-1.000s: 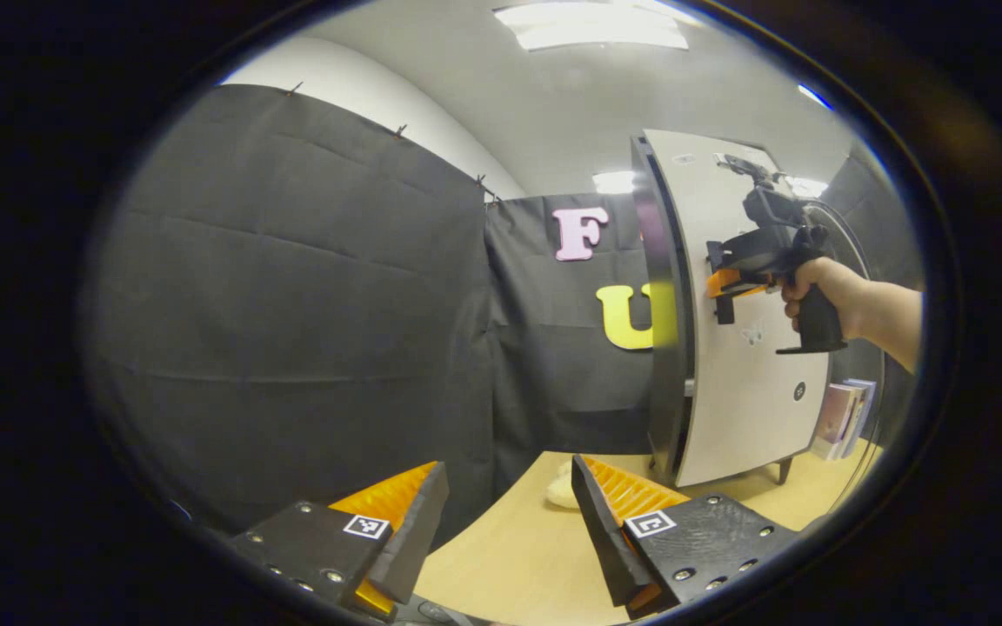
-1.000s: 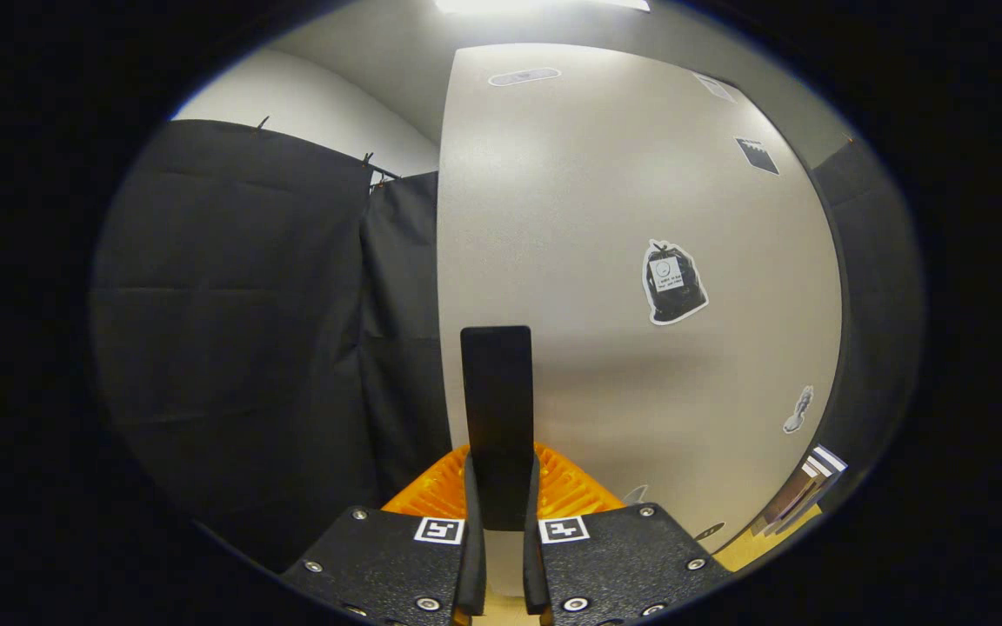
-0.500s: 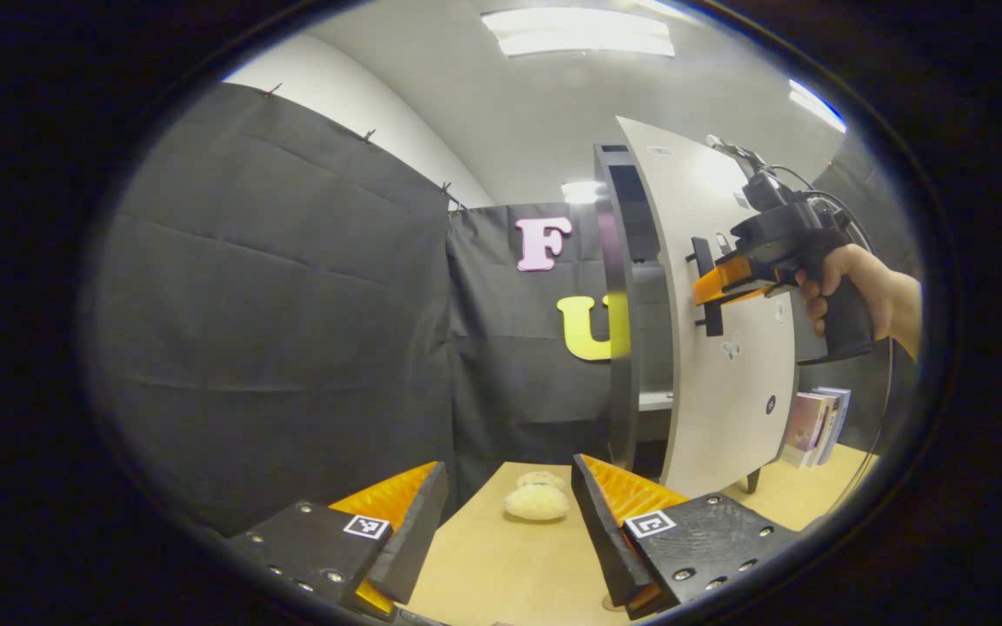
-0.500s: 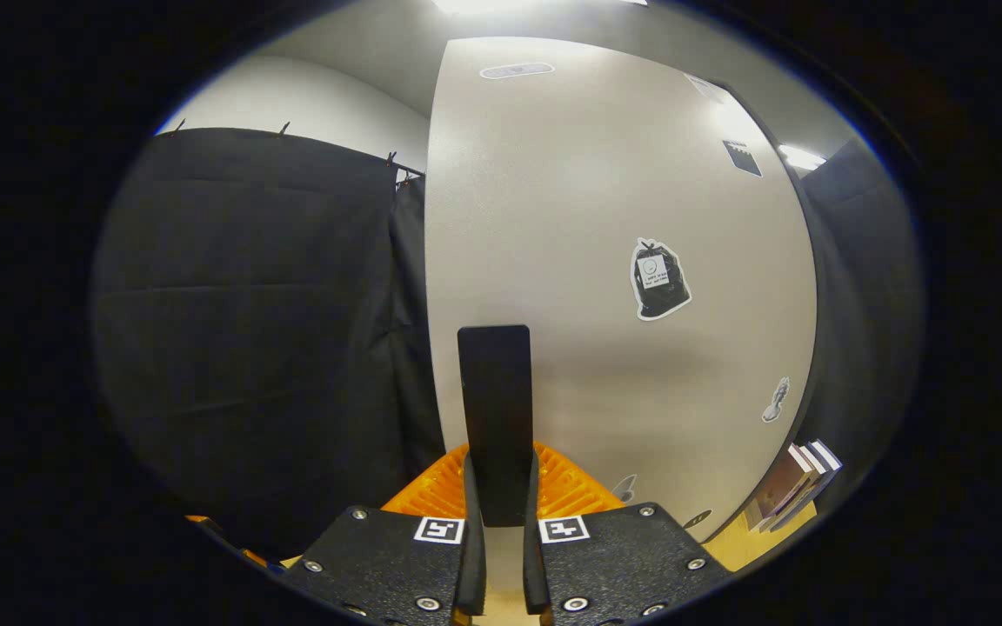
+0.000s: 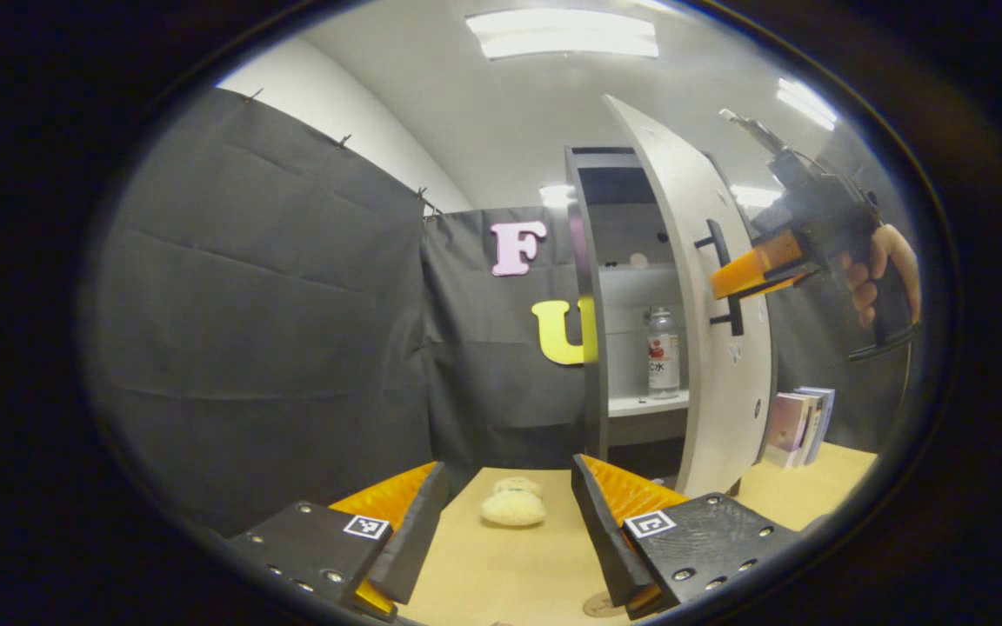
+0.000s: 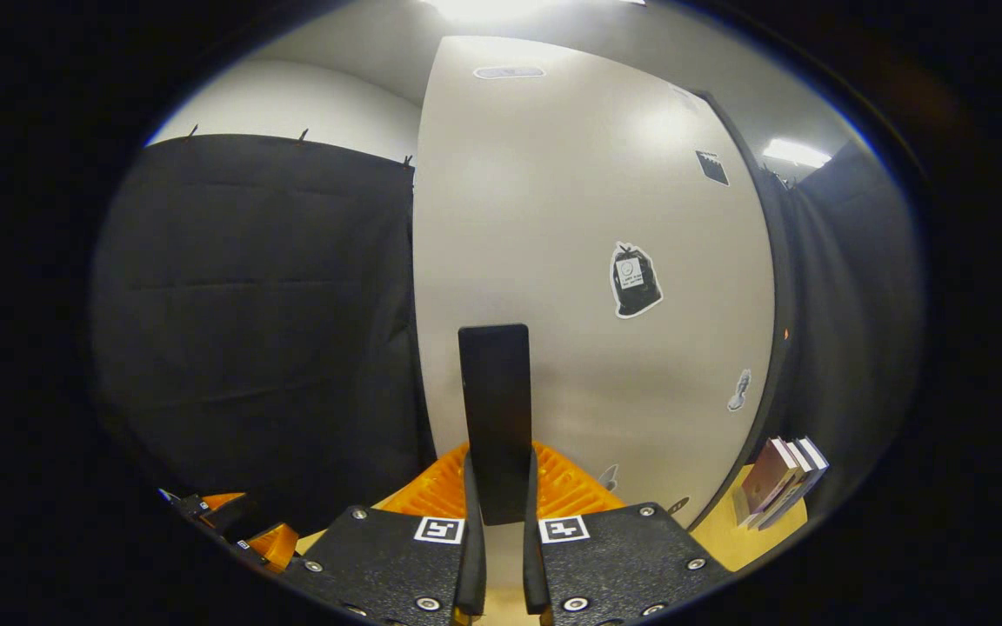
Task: Open the cabinet door with the right hand, grasp the bottle in the cabinet with the left hand and place it on the coaster, then close the cabinet door with the right hand.
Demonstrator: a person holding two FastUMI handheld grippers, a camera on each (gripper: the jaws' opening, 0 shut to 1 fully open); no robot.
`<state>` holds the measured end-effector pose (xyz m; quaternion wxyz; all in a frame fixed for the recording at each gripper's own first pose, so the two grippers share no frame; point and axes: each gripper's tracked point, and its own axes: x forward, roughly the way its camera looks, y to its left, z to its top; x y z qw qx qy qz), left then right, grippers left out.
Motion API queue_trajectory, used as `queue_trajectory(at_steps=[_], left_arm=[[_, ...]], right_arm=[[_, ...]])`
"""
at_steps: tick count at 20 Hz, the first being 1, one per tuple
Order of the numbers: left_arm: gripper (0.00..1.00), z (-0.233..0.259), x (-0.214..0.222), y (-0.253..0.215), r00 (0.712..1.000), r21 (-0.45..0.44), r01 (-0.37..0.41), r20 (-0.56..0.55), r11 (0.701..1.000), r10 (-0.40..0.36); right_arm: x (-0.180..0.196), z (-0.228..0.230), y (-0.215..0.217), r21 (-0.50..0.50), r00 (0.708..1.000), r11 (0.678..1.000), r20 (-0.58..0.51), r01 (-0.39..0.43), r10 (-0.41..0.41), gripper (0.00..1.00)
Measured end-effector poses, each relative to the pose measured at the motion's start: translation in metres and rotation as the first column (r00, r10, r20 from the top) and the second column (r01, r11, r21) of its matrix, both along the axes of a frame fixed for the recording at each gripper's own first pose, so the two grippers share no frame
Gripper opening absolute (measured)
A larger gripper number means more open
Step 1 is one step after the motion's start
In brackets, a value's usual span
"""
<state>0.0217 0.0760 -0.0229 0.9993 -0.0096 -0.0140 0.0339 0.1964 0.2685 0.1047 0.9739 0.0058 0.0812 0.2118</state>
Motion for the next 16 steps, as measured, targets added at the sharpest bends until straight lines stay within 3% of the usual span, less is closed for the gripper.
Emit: queue_trajectory(at_steps=[7,16], left_arm=[[0.82,0.012,0.006,-0.031,1.0,0.004,0.016,0.018,1.0,-0.016],[0.88,0.029,0.006,-0.119,1.0,0.009,0.019,0.022,1.0,-0.019]], right_arm=[[-0.009,0.001,-0.015,0.016,1.0,0.999,-0.013,-0.028,0.028,0.16],[-0.022,0.004,-0.041,0.014,0.998,0.998,-0.012,-0.067,0.067,0.16]])
